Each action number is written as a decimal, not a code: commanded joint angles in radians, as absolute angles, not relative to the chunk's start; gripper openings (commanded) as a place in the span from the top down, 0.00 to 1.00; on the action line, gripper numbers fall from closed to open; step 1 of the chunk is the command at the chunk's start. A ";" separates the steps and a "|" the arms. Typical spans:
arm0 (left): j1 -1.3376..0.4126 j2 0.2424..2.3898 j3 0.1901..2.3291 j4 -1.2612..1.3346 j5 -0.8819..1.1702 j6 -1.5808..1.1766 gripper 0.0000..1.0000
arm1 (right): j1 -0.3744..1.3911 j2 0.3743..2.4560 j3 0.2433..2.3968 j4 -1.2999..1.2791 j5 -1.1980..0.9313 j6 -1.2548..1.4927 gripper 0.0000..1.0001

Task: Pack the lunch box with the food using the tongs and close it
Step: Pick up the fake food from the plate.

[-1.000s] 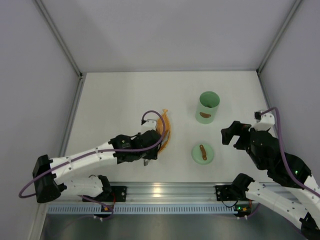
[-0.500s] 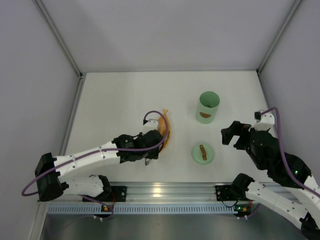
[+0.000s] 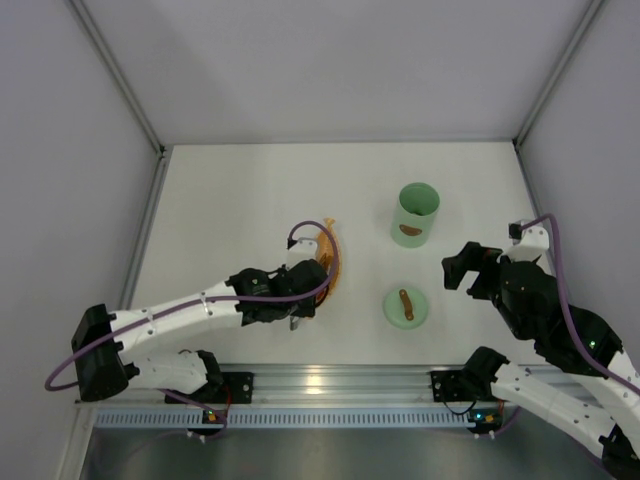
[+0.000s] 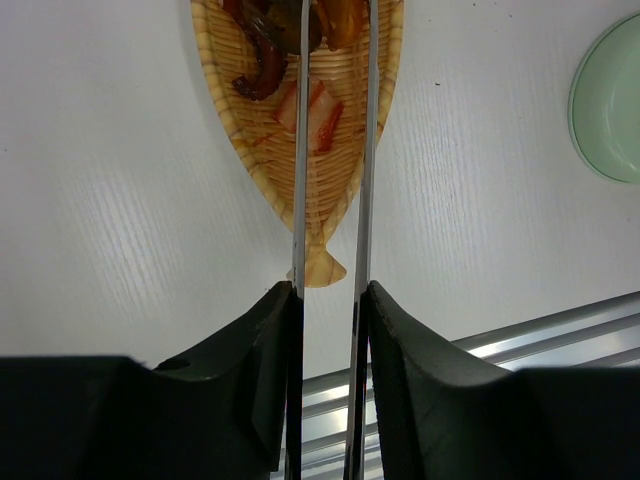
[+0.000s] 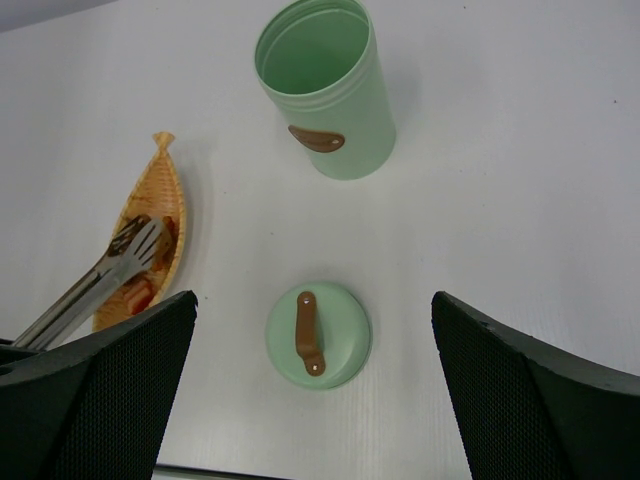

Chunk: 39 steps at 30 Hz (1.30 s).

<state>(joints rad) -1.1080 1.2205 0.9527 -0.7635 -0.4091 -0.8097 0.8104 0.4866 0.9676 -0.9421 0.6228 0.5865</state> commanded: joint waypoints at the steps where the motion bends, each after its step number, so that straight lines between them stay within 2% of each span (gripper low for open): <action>1: -1.112 1.227 0.992 -0.758 -0.439 -0.810 0.62 | 0.821 0.488 0.974 -0.905 0.623 0.583 0.01; 24: -1.112 1.204 1.052 -0.792 -0.445 -0.801 0.81 | 0.821 0.485 0.974 -0.905 0.626 0.588 0.00; 39: -1.112 1.233 1.208 -0.807 -0.456 -0.752 0.83 | 0.821 0.485 0.980 -0.902 0.627 0.588 0.00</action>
<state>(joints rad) -1.1080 1.2297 1.1275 -0.8230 -0.4217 -0.7780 0.8104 0.4866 0.9676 -0.9417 0.6231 0.5869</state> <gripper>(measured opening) 0.326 0.993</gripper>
